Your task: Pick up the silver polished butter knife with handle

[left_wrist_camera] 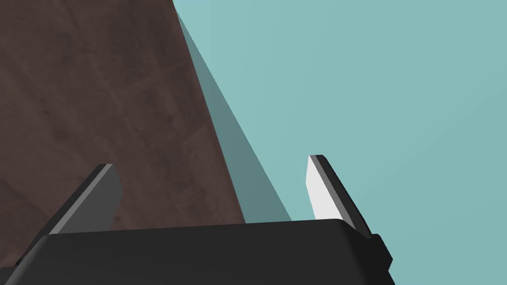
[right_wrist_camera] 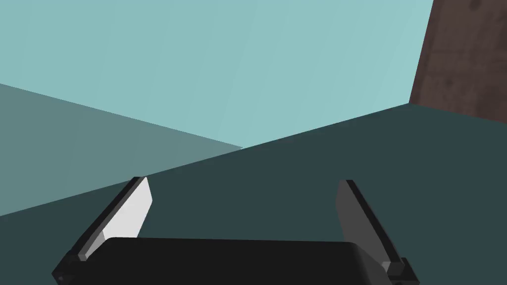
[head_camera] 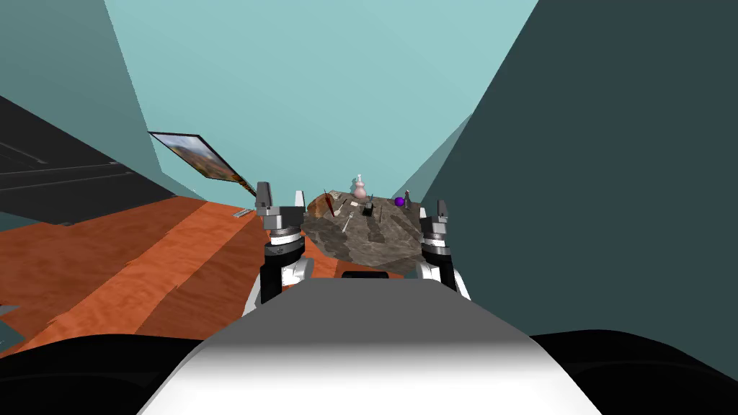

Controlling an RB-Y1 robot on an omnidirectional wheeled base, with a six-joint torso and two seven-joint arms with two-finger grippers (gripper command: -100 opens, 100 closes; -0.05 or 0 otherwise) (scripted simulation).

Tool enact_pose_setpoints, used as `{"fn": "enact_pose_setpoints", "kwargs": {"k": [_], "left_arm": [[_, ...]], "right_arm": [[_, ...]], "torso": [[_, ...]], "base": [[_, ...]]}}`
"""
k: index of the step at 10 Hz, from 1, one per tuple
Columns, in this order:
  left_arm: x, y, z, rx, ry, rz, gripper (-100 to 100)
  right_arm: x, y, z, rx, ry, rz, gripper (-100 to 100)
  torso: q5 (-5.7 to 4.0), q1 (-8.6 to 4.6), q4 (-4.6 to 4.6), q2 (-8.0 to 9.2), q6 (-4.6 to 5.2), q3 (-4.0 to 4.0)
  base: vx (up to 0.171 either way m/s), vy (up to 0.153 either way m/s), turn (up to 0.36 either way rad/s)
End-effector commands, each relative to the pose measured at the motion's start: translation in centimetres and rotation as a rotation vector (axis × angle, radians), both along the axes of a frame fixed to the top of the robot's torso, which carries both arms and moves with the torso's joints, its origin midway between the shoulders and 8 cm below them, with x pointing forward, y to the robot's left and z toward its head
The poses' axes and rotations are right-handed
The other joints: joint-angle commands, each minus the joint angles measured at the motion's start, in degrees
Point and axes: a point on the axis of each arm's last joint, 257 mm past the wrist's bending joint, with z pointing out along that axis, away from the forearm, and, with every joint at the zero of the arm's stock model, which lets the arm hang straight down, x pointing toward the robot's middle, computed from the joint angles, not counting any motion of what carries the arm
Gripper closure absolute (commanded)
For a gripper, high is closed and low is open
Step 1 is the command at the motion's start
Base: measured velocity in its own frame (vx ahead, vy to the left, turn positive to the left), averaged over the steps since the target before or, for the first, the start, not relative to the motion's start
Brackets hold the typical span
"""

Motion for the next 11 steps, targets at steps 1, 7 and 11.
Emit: {"fn": "enact_pose_setpoints", "kwargs": {"k": [1, 7, 11], "left_arm": [[0.0, 0.0, 0.0, 0.0, 0.0, 0.0, 0], [0.0, 0.0, 0.0, 0.0, 0.0, 0.0, 0], [0.0, 0.0, 0.0, 0.0, 0.0, 0.0, 0]], "right_arm": [[0.3, -0.7, -0.4, -0.036, 0.031, -0.009, -100], [1.3, -4.7, -2.4, -0.11, 0.157, -0.087, -100], [1.7, -8.2, -3.8, -0.152, 0.255, -0.156, -100]], "torso": [[0.0, 0.0, 0.0, 0.0, 0.0, 0.0], [0.02, 0.08, 0.03, 0.11, -0.01, 0.07], [0.02, 0.07, 0.03, 0.13, -0.02, 0.08]], "base": [[-0.021, 0.023, 0.114], [-0.035, 0.028, 0.118], [-0.035, 0.033, 0.165]]}}
